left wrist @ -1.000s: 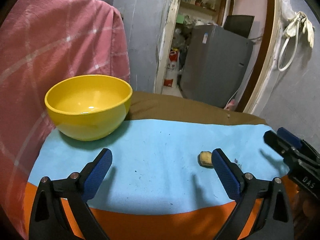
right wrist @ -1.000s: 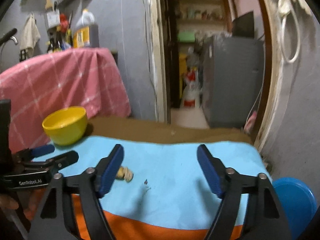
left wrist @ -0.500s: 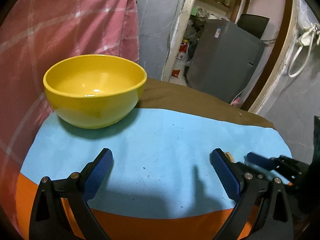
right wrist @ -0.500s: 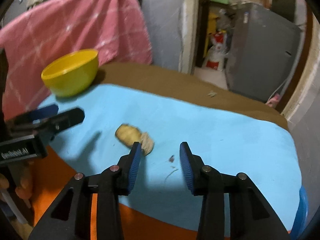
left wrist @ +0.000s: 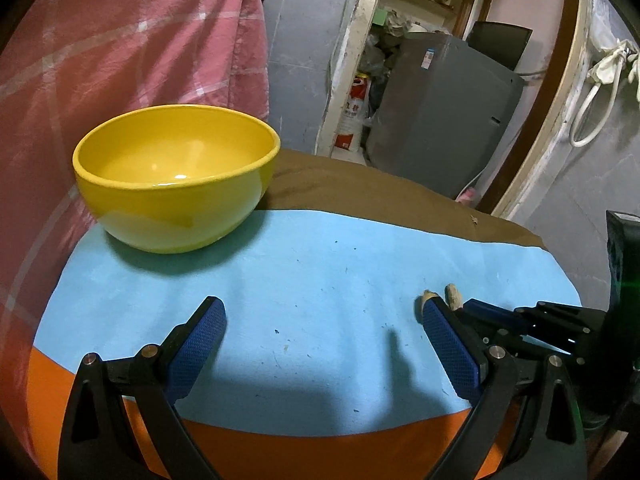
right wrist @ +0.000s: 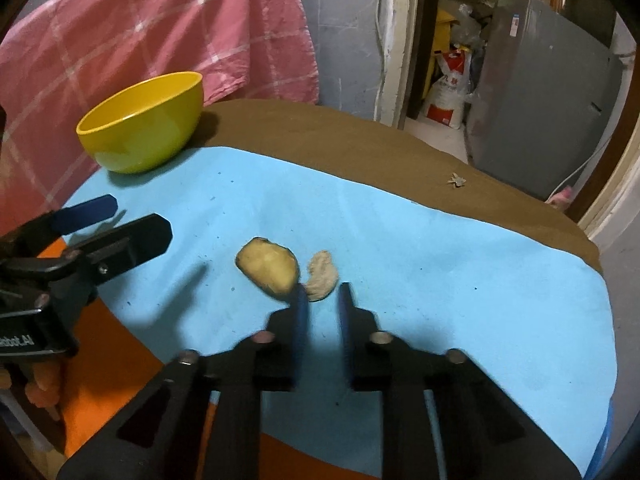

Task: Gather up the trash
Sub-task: 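Lower both tools toward the yellowish chunk and the beige shell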

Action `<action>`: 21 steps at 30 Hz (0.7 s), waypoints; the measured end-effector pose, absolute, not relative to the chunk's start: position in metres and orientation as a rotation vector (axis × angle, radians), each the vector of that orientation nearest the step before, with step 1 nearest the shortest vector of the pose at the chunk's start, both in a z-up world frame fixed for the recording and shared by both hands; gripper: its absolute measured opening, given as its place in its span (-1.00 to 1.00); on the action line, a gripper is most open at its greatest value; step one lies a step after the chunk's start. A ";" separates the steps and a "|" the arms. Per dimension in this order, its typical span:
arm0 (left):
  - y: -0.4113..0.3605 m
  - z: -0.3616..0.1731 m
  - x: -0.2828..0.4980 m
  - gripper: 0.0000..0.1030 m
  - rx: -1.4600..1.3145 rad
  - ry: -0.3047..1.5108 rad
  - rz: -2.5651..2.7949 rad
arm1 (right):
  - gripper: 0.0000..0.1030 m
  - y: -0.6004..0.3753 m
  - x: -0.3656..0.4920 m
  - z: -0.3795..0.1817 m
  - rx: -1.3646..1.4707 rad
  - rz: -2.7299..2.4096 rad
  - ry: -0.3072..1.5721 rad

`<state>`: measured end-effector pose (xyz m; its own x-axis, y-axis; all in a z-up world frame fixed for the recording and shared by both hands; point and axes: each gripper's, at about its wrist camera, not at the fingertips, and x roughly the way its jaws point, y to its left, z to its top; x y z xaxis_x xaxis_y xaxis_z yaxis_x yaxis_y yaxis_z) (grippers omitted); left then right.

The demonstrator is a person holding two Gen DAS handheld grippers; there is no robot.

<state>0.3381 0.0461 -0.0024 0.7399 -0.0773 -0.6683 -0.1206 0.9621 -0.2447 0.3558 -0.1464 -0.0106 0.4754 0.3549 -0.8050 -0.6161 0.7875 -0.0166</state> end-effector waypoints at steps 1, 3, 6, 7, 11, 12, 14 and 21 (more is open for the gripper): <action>0.046 -0.003 0.338 0.88 -0.280 0.740 0.022 | -0.83 -0.147 0.355 -0.010 -0.323 0.606 0.891; 0.045 -0.003 0.339 0.88 -0.274 0.742 0.013 | -0.85 -0.146 0.355 -0.009 -0.318 0.607 0.886; 0.041 -0.003 0.340 0.88 -0.253 0.746 -0.006 | -0.85 -0.150 0.354 -0.004 -0.294 0.592 0.855; 0.039 -0.003 0.340 0.88 -0.241 0.749 -0.013 | -0.85 -0.153 0.354 -0.002 -0.277 0.590 0.842; 0.028 -0.004 0.343 0.88 -0.188 0.762 -0.033 | -0.85 -0.165 0.357 0.003 -0.213 0.583 0.830; 0.025 -0.004 0.343 0.88 -0.176 0.764 -0.037 | -0.85 -0.169 0.358 0.004 -0.208 0.580 0.832; 0.021 -0.005 0.346 0.80 -0.143 0.772 -0.048 | -0.85 -0.174 0.360 0.004 -0.200 0.572 0.835; -0.013 -0.012 0.359 0.39 0.025 0.820 -0.116 | -0.83 -0.215 0.373 0.008 -0.017 0.558 0.861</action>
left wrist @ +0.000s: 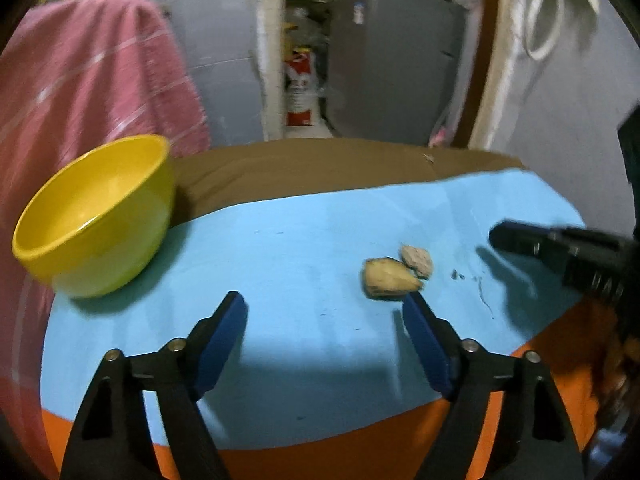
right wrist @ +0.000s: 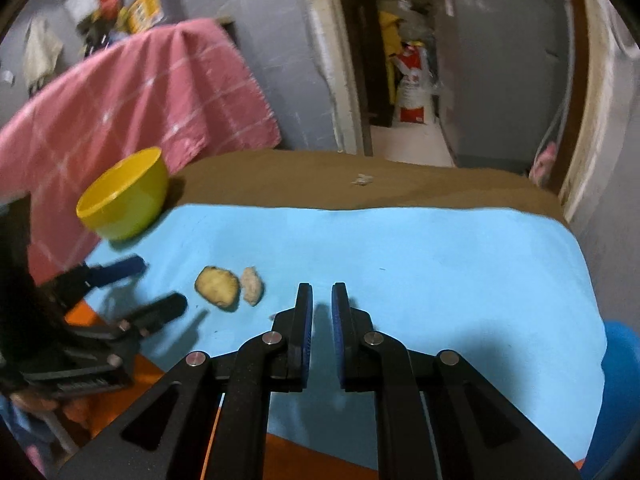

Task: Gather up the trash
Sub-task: 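Lower both tools toward the yellowish chunk and the beige shell, then grasp the yellowish chunk with the left tool while the right tool grasps the beige shell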

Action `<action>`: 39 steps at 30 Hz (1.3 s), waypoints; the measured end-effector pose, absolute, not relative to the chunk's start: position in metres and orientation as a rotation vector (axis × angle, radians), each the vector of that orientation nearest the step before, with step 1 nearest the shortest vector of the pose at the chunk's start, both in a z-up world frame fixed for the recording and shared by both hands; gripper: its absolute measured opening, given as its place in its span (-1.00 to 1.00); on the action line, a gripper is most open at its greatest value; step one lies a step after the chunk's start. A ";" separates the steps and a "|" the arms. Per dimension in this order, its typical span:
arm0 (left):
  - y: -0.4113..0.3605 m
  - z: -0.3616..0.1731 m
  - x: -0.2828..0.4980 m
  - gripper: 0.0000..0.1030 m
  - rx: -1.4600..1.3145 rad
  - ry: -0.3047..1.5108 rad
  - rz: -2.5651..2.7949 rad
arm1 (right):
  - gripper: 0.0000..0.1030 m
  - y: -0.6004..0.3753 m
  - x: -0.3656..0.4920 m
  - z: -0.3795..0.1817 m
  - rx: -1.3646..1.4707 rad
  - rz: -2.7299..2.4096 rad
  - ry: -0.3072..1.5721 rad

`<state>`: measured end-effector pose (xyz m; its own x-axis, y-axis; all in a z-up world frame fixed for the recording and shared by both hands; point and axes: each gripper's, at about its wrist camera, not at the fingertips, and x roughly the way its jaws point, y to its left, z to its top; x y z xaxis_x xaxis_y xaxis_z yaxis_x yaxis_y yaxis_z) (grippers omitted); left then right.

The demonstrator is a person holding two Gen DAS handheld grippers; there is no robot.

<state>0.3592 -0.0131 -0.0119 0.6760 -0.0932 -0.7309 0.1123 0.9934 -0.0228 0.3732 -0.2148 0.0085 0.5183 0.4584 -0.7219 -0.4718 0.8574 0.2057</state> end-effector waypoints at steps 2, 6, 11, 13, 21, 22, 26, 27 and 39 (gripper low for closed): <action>-0.025 -0.013 0.362 0.35 0.075 0.822 -0.133 | -0.83 -0.223 0.376 0.009 0.036 0.564 0.867; -0.047 -0.019 0.372 0.20 0.149 0.841 -0.158 | -0.83 -0.228 0.379 0.008 0.073 0.563 0.875; -0.048 -0.027 0.376 -0.25 0.150 0.868 -0.167 | -0.83 -0.227 0.378 0.008 0.068 0.563 0.876; -0.045 -0.027 0.376 -0.39 0.128 0.866 -0.176 | -0.83 -0.228 0.378 0.008 0.065 0.563 0.876; -0.020 -0.016 0.368 -0.41 0.072 0.847 -0.110 | -0.75 -0.213 0.372 0.005 -0.040 0.560 0.885; -0.015 -0.015 0.365 -0.41 0.068 0.843 -0.095 | -0.66 -0.210 0.371 0.005 -0.059 0.560 0.885; 0.006 -0.015 0.357 -0.41 0.000 0.837 -0.051 | -0.48 -0.192 0.366 0.002 -0.144 0.579 0.890; 0.013 -0.015 0.356 -0.41 -0.030 0.835 -0.038 | -0.45 -0.188 0.366 0.001 -0.163 0.586 0.894; 0.029 -0.013 0.354 -0.41 -0.138 0.837 -0.046 | -0.34 -0.152 0.367 -0.009 -0.265 0.623 0.921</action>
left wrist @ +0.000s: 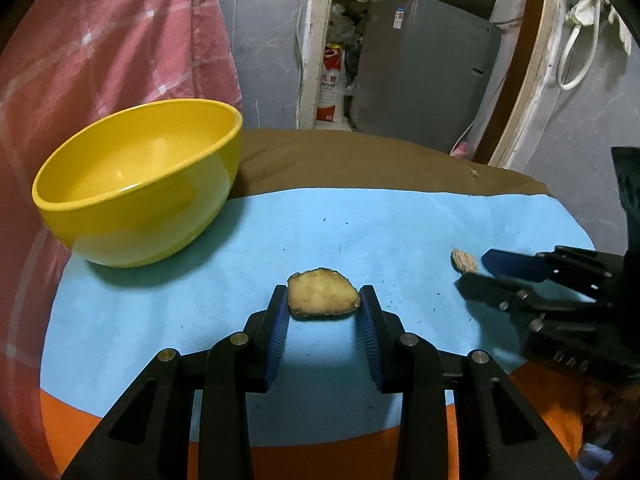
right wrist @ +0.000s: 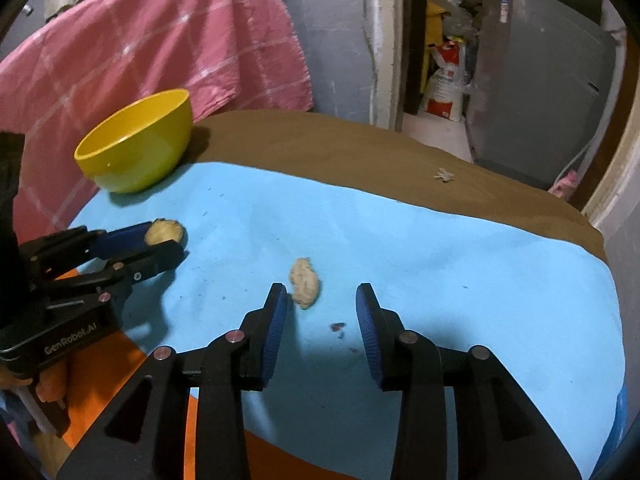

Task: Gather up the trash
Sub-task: 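Grasp the yellowish chunk with the left tool while the right tool grasps the beige shell, then lift the chunk and shell and carry them toward the blue bucket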

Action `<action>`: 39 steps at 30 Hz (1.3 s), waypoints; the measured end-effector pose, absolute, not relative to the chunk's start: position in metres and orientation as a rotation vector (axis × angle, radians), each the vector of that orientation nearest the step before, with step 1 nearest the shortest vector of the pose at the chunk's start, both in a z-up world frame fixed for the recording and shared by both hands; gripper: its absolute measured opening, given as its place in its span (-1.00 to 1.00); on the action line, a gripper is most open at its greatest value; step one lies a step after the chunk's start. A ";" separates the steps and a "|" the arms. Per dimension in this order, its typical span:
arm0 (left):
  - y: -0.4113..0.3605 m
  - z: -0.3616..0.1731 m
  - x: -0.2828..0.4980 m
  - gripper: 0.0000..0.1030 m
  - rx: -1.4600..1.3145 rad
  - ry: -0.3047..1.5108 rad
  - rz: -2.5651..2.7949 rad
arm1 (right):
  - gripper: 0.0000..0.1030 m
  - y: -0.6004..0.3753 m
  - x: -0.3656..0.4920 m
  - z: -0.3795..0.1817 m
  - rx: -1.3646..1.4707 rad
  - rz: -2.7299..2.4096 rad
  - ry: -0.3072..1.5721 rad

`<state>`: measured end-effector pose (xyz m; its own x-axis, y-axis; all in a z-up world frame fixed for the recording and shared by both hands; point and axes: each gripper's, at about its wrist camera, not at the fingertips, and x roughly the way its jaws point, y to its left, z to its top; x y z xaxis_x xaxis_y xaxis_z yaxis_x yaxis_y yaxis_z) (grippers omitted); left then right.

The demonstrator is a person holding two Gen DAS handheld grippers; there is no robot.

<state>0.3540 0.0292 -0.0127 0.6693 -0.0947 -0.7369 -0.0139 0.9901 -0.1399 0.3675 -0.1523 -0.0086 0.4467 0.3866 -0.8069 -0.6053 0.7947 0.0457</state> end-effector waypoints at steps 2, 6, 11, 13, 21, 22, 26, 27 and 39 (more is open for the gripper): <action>0.033 -0.012 0.353 -0.41 -0.149 0.837 -0.051 | -0.35 -0.148 0.366 -0.011 -0.290 0.629 0.926; 0.033 -0.013 0.351 -0.41 -0.145 0.838 -0.050 | -0.75 -0.145 0.367 -0.011 -0.297 0.639 0.928; 0.034 -0.014 0.350 -0.41 -0.140 0.833 -0.050 | -0.76 -0.140 0.364 -0.011 -0.320 0.631 0.917; 0.035 -0.014 0.348 -0.42 -0.149 0.821 -0.055 | -0.77 -0.140 0.363 -0.010 -0.323 0.626 0.907; 0.035 0.002 0.328 -0.42 -0.159 0.687 -0.049 | -0.77 -0.160 0.345 0.015 -0.251 0.564 0.724; 0.033 0.006 0.322 -0.42 -0.154 0.650 -0.042 | -0.77 -0.164 0.341 0.019 -0.231 0.558 0.691; 0.023 0.022 0.303 -0.42 -0.143 0.528 -0.038 | -0.77 -0.185 0.324 0.037 -0.159 0.536 0.568; 0.021 0.024 0.298 -0.42 -0.147 0.505 -0.041 | -0.77 -0.190 0.317 0.041 -0.146 0.526 0.535; -0.039 0.070 0.259 -0.42 -0.175 0.271 -0.147 | -0.77 -0.267 0.244 0.076 -0.096 0.314 0.206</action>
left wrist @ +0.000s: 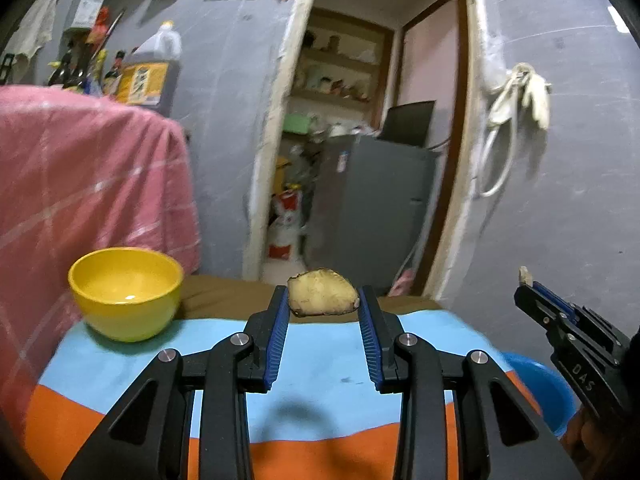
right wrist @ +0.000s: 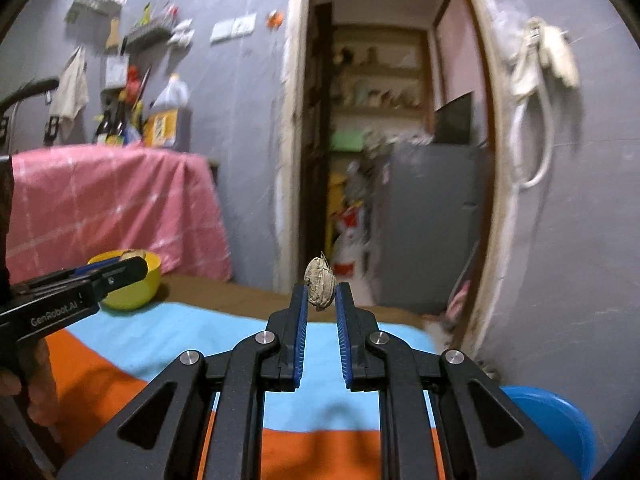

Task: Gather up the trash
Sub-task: 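Lift the chunk and shell and carry them toward the blue bucket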

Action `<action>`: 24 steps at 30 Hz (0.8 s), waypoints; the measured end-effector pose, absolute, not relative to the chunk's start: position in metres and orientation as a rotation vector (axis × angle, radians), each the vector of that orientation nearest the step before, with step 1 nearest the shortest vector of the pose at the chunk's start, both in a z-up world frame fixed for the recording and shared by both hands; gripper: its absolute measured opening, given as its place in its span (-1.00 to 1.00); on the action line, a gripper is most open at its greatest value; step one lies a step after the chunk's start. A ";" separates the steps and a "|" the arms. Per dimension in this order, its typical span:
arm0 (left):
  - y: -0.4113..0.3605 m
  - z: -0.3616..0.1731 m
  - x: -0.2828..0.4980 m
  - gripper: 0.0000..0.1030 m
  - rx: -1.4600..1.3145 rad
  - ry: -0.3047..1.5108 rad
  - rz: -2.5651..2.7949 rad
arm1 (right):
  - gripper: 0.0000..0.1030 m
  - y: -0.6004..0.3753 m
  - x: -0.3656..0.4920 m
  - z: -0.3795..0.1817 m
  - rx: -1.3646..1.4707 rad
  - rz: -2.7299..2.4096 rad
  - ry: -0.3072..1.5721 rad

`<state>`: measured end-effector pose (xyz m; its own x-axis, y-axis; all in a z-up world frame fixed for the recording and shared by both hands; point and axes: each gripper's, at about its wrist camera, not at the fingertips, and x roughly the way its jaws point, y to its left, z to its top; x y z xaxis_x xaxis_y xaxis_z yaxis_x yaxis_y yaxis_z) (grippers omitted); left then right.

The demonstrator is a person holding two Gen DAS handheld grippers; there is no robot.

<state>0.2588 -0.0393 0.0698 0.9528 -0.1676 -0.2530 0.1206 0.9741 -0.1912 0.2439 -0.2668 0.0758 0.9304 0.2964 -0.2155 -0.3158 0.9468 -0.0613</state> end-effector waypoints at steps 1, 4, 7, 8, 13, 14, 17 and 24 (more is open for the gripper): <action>-0.048 0.073 0.256 -0.42 -0.173 0.260 -0.164 | -0.76 -0.275 0.238 0.079 -0.084 0.294 0.187; -0.068 0.079 0.249 -0.42 -0.165 0.245 -0.208 | -0.76 -0.294 0.225 0.083 -0.059 0.250 0.162; -0.086 0.085 0.245 -0.42 -0.165 0.241 -0.248 | -0.76 -0.313 0.213 0.086 -0.040 0.192 0.141; -0.093 0.087 0.243 -0.42 -0.166 0.239 -0.259 | -0.76 -0.321 0.209 0.087 -0.030 0.169 0.129; -0.125 0.088 0.238 -0.42 -0.166 0.235 -0.318 | -0.76 -0.345 0.191 0.089 -0.018 0.088 0.099; -0.130 0.088 0.237 -0.42 -0.166 0.237 -0.328 | -0.76 -0.348 0.188 0.088 -0.019 0.073 0.098; -0.152 0.086 0.236 -0.42 -0.160 0.250 -0.367 | -0.76 -0.360 0.182 0.086 -0.024 0.031 0.100; -0.199 0.081 0.245 -0.42 -0.096 0.312 -0.456 | -0.76 -0.392 0.178 0.077 0.022 -0.051 0.138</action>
